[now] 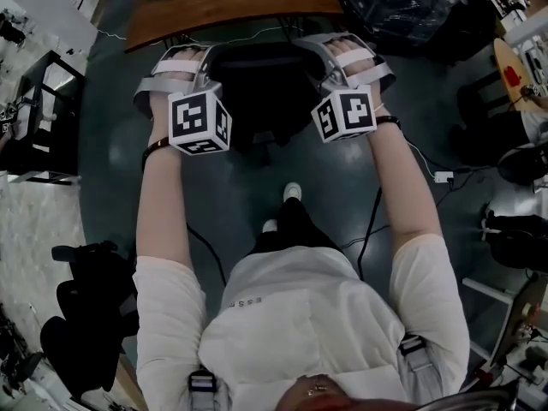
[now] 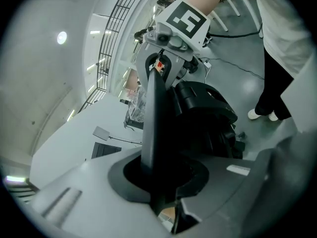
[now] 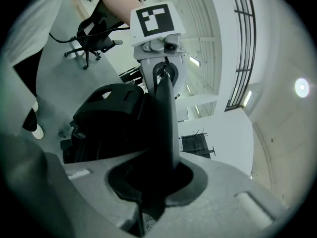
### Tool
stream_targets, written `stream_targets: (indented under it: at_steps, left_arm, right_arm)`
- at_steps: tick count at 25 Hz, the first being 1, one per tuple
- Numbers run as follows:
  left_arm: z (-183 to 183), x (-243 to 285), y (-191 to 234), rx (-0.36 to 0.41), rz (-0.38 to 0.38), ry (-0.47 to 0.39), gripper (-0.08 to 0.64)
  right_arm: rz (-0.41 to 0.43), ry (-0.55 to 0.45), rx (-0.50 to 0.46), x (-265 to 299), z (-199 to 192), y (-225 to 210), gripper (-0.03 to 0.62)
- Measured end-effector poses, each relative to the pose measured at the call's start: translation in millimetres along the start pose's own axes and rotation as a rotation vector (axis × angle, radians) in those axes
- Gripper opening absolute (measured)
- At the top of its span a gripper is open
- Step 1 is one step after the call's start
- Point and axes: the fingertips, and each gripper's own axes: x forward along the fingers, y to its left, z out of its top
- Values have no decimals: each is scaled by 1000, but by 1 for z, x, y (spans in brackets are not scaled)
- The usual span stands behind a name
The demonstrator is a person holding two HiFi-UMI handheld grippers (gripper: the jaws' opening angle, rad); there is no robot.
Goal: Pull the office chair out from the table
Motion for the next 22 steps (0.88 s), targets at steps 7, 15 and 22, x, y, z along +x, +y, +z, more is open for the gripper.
stream_targets:
  at_steps: [7,15,22]
  left_arm:
    - [22,-17,-14,-21,27,5,82]
    - [65,-65,-24,-112,173,27,264]
    - [128,-125,-55,-506,241,-136,114]
  right_arm:
    - [-3,-26,33,-30,4,11,46]
    - [-71,-108,272,-84,18,14,307]
    - [-146,-177,560,-163,35,41,299]
